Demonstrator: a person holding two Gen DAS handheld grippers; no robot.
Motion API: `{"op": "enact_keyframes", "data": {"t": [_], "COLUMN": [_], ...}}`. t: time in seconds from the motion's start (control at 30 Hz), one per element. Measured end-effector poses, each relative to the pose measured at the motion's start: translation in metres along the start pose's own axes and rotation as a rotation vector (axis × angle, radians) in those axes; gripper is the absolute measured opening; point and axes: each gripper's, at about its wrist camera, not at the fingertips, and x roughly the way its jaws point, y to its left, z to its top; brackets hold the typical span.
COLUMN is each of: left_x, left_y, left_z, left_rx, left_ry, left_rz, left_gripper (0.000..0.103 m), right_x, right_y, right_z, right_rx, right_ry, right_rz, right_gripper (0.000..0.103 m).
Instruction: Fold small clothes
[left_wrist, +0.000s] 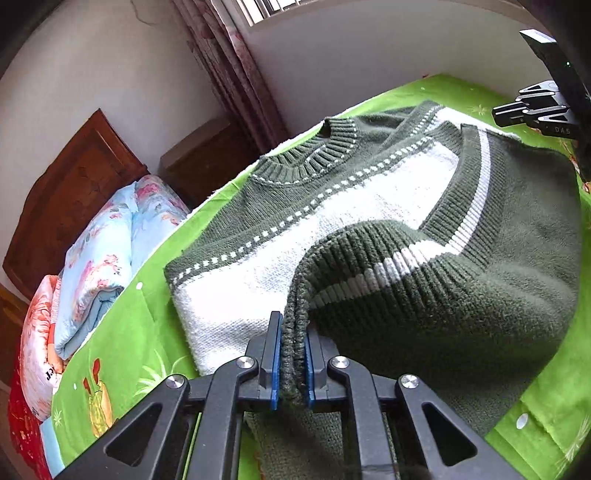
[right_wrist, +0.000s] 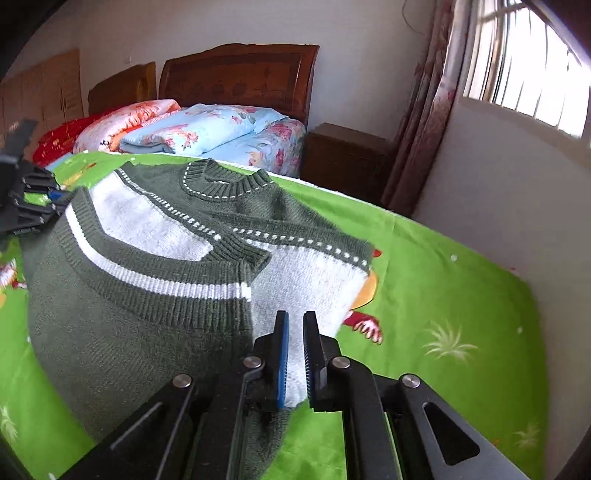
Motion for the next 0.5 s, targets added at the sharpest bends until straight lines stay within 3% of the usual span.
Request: {"op": "enact_keyframes", "data": {"t": [0.03, 0.07, 0.27, 0.43, 0.47, 0.5], "left_x": [-0.001, -0.001, -0.022, -0.054, -0.058, -0.059], "left_y": [-0.001, 0.0, 0.033, 0.075, 0.085, 0.095], "left_z": [-0.002, -0.003, -0.012, -0.035, -0.041, -0.047], "left_rx": [-0.008, -0.026, -0.193, -0.371, -0.409, -0.455], "left_ry": [0.004, 0.01, -0.018, -0.107, -0.117, -0.121], "left_rz": [-0.011, -0.031, -0.187, -0.288, -0.284, -0.285], "left_gripper": [0.011, 0.011, 0.023, 0.027, 0.028, 0.028], "right_x": [0.001, 0.0, -0.003, 0.03, 0.037, 0.042], "right_y": [-0.004, -0.004, -0.002, -0.005, -0.008, -0.01], "right_z": [-0.004, -0.008, 0.001, 0.011, 0.01, 0.009], "right_rx": [0.037, 0.062, 0.097, 0.087, 0.107, 0.127], "right_ry": [0.001, -0.01, -0.033, 0.071, 0.088, 0.091], "right_rz": [0.051, 0.079, 0.221, 0.28, 0.308, 0.34], "right_gripper": [0.065, 0.103, 0.103, 0.103, 0.095, 0.077]}}
